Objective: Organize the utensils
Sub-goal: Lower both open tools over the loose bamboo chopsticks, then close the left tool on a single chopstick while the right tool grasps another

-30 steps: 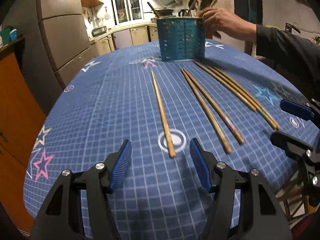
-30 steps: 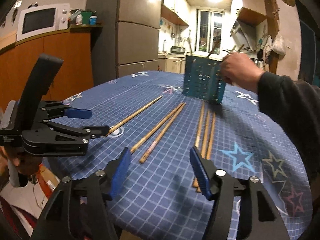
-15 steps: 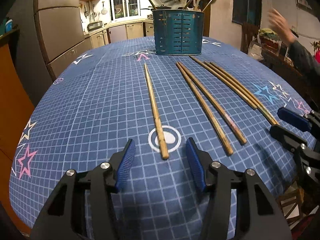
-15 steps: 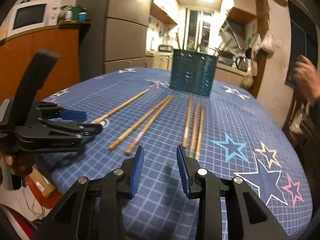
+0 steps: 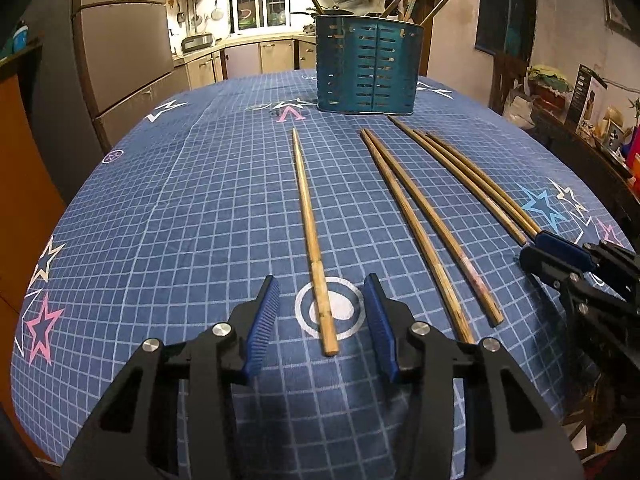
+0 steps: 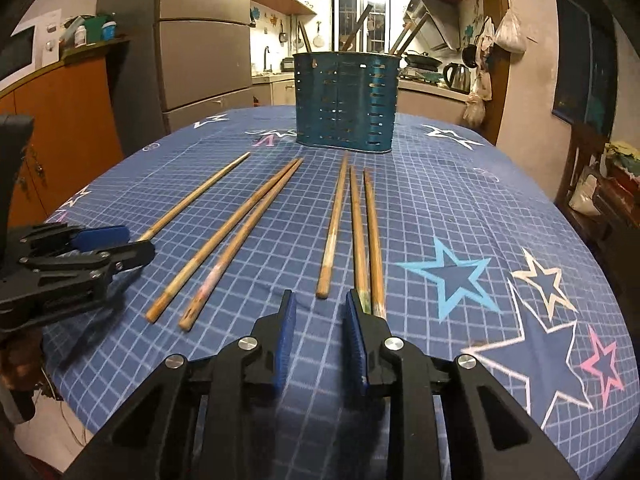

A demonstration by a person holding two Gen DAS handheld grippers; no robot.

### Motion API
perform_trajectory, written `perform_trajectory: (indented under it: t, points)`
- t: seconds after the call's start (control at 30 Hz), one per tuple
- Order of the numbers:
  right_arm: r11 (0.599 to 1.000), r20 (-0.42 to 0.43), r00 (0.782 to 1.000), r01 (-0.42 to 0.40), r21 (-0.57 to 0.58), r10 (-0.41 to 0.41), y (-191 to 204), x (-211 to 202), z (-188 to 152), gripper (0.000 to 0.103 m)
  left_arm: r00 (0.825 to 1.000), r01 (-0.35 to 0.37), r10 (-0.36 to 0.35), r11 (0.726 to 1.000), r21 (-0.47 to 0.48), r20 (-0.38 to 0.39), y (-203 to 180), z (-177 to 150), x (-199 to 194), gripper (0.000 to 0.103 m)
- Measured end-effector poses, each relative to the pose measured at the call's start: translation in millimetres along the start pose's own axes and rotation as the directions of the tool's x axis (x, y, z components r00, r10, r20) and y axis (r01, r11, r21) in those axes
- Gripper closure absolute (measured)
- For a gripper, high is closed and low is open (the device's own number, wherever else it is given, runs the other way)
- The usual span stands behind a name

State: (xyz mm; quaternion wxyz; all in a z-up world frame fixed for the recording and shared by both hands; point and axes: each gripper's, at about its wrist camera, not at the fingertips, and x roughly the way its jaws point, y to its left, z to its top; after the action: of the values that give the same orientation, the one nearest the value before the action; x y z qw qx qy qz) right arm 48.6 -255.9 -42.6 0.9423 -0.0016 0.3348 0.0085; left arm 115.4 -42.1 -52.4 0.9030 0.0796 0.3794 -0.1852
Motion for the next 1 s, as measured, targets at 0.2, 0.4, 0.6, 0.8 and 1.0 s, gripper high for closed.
perform_trajectory:
  t: [0.2,0.4,0.6,0.8,1.0]
  points:
    - [0.999,-0.050,0.998,0.025,-0.039,-0.027,6.8,7.3,10.5,0.076,1.000,-0.002,0.002,1.000,-0.010,0.001,2.7,0.6,1.3,0.063]
    - [0.999,-0.072,0.997,0.008,-0.037,-0.011,6.8,10.7,12.8,0.083,1.000,-0.012,0.012,1.000,0.006,0.020,0.1,-4.5,-1.0,0.083]
    - [1.000,-0.077,0.997,-0.012,0.007,0.013,1.9,10.9,12.6,0.083,0.999,-0.005,0.004,1.000,0.013,0.040,0.7,-15.8,-10.6,0.086]
    - [1.000,-0.076,0.997,-0.016,0.011,0.017,0.3,11.8,13.5,0.083,0.998,-0.028,0.028,1.000,0.008,0.051,-1.4,-20.2,-13.8,0.086]
    - [0.999,-0.062,0.998,-0.022,0.045,0.024,-4.1,10.5,10.5,0.095,0.996,-0.033,0.031,0.999,0.020,0.081,-8.8,-27.8,-17.0,0.097]
